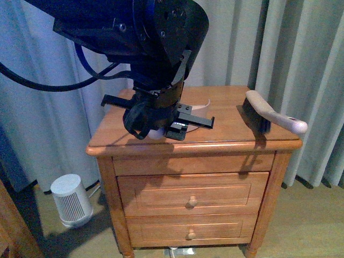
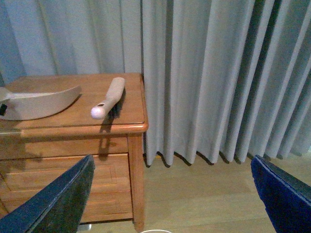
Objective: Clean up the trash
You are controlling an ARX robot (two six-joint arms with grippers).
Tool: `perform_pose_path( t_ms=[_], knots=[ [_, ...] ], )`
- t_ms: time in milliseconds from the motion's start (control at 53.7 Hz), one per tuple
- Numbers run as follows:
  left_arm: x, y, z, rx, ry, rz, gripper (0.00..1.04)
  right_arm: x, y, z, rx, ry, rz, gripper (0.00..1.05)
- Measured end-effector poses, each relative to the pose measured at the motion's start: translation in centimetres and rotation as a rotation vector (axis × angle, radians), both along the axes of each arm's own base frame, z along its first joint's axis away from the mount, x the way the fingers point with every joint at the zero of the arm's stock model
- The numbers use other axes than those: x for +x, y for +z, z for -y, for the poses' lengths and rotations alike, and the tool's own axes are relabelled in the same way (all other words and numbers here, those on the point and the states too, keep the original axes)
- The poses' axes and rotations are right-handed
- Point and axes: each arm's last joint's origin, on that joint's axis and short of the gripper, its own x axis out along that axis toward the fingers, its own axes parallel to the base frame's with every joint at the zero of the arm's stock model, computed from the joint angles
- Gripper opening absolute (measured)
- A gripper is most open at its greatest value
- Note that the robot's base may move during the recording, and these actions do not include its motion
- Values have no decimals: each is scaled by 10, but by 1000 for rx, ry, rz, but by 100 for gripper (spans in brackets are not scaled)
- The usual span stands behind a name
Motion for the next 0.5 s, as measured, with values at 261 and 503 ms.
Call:
perform_pose_path(
  t_ms=[261,503],
  knots=[
    [-6,23,-13,-37,23,134,28,0,0,0,0,0,0,97],
    [-38,85,-47,-87,19,482,28,0,0,0,0,0,0,97]
  ],
)
